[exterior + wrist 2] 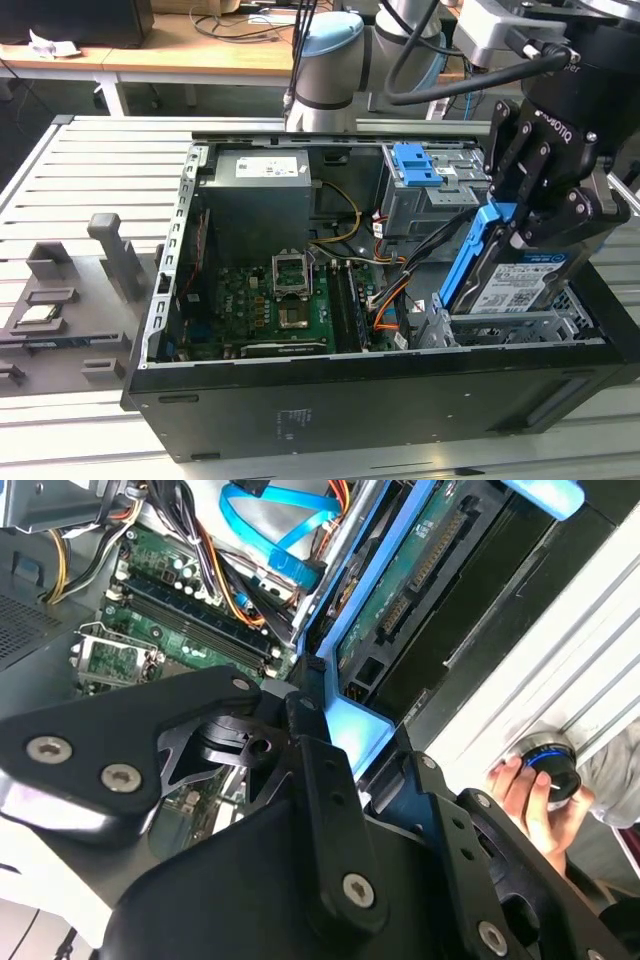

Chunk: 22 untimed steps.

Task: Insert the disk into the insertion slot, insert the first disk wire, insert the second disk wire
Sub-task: 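Insert the disk into the insertion slot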

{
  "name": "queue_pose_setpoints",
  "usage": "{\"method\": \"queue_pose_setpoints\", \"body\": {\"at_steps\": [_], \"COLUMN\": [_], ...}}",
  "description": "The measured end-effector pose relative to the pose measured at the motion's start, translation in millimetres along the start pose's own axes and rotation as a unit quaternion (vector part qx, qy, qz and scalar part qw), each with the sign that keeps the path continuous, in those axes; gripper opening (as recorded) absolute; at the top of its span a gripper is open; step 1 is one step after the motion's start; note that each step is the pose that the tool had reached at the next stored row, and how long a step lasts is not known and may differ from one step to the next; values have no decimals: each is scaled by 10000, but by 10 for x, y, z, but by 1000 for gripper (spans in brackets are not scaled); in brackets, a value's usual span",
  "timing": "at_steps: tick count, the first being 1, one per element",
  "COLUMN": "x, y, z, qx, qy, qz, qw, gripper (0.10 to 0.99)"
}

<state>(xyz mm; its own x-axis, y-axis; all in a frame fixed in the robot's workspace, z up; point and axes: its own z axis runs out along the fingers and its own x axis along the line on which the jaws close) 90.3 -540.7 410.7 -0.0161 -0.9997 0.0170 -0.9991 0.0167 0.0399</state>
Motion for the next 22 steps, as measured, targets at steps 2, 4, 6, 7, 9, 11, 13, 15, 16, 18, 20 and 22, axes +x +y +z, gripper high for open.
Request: {"method": "queue_pose_setpoints", "body": {"at_steps": [2,4,6,7,9,11,13,15,16,18,20,22], "x": [0,0,0,0,0,-1,0,0,0,0,-1,0], "y": [-1,-1,-1,-1,-1,-1,-1,-1,-1,-1,-1,-1], "z": [20,27,28,29,29,31,31,31,32,32,33,34], "qx": [0,0,0,0,0,0,0,0,0,0,0,0], "qy": [1,1,1,1,2,0,0,1,1,1,1,1], "qz": [0,0,0,0,0,0,0,0,0,0,0,0], "qw": [10000,10000,10000,10000,10000,10000,10000,10000,10000,10000,10000,10000], "gripper": [369,369,369,369,380,443,443,431,365,239,118,106]}}
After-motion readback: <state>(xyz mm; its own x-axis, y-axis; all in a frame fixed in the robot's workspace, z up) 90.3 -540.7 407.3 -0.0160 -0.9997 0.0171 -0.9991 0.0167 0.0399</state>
